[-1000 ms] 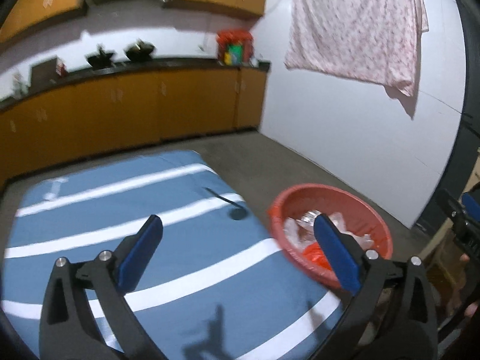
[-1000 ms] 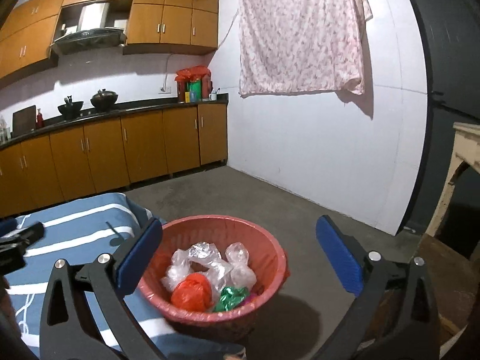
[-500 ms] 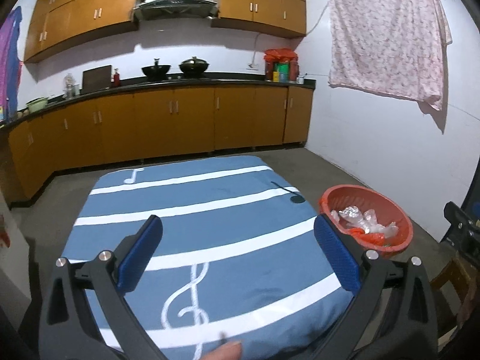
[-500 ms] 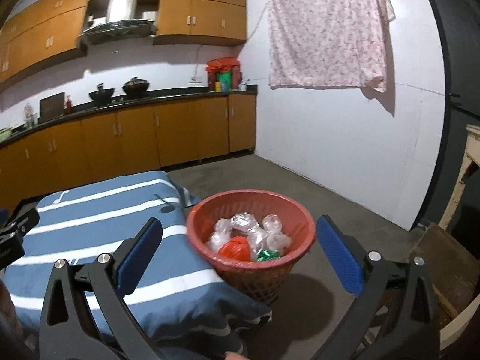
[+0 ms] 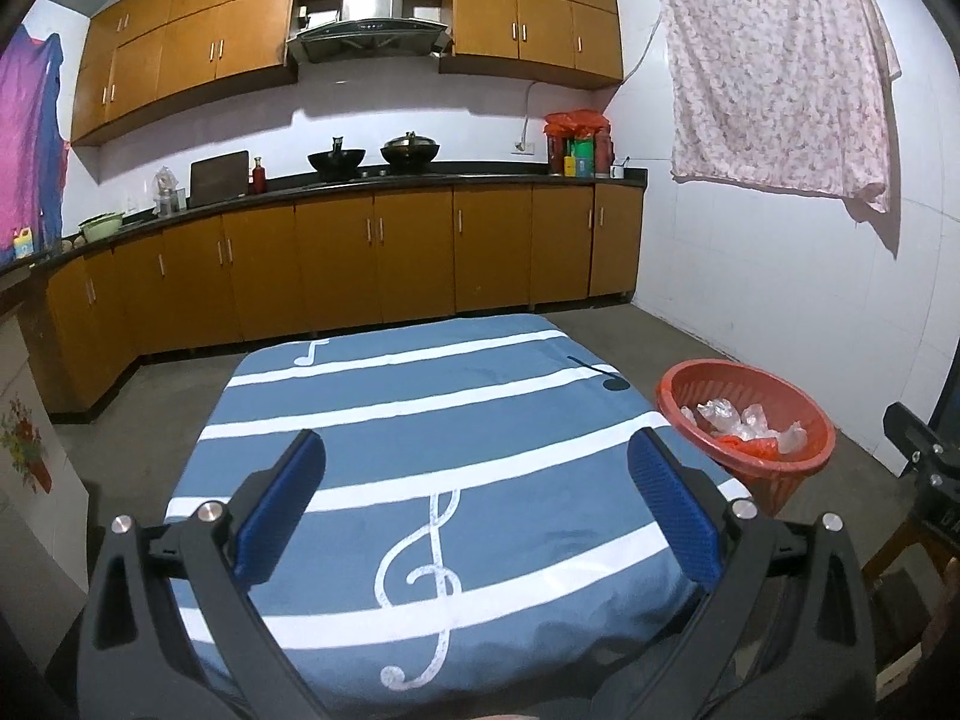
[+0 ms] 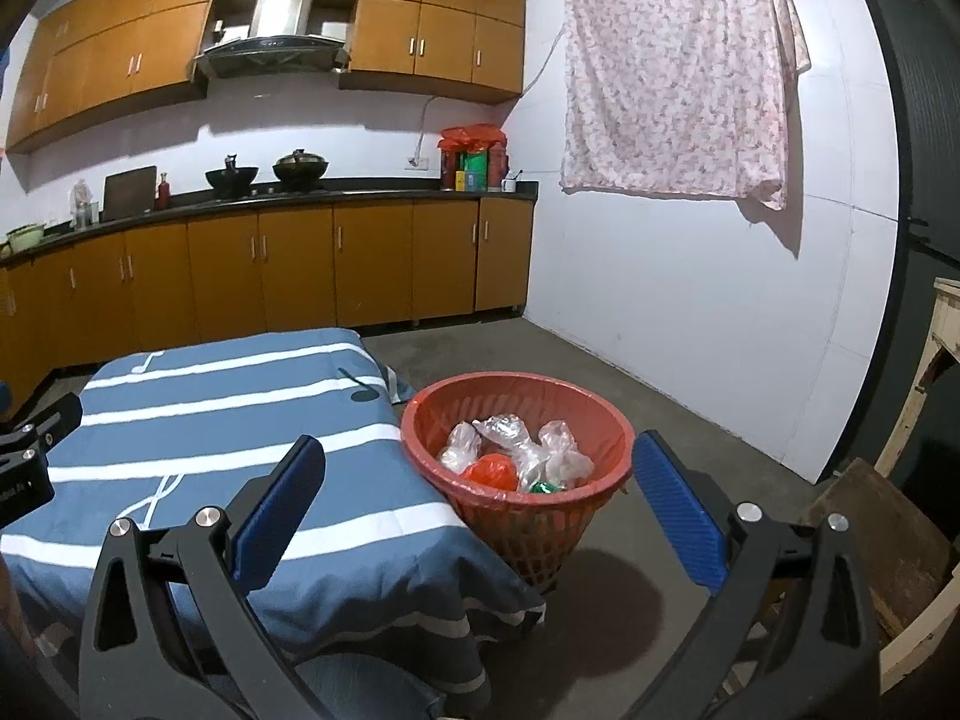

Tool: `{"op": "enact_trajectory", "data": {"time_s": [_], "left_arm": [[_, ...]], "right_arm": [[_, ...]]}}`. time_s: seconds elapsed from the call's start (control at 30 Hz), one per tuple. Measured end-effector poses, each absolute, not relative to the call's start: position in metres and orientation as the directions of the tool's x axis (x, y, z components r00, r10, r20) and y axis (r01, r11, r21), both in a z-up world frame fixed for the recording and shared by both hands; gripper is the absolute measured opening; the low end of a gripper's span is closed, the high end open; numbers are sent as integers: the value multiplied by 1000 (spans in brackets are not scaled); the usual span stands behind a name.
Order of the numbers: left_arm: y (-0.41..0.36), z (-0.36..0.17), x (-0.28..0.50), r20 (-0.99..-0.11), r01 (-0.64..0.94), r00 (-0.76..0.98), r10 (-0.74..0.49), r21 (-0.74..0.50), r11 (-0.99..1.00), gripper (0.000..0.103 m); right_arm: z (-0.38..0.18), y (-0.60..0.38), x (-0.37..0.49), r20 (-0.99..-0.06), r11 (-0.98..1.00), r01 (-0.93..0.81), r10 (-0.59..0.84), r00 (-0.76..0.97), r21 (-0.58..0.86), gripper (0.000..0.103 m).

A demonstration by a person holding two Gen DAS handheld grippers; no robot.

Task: Collect trash

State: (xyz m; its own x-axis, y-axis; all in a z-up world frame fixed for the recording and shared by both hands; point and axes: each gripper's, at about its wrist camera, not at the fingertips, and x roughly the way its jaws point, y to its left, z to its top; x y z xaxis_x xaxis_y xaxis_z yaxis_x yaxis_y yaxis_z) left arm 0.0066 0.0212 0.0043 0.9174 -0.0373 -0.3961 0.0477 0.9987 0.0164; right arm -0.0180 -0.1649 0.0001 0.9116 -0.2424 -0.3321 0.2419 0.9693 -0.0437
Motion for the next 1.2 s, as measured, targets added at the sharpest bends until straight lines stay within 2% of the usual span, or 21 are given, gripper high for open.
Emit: {"op": "enact_trajectory", "data": {"time_s": [0.73,1.2], "left_arm": [[29,-22,-15,-431,48,902,-32,28,998,99],[25,-22,-15,-432,65,900,-51,17,998,99]], "right_arm": [[-18,-149,-25,-392,977,207,-208,896,-46,101],[-20,-157,-26,-399,973,230,-222,890,-28,101]]}}
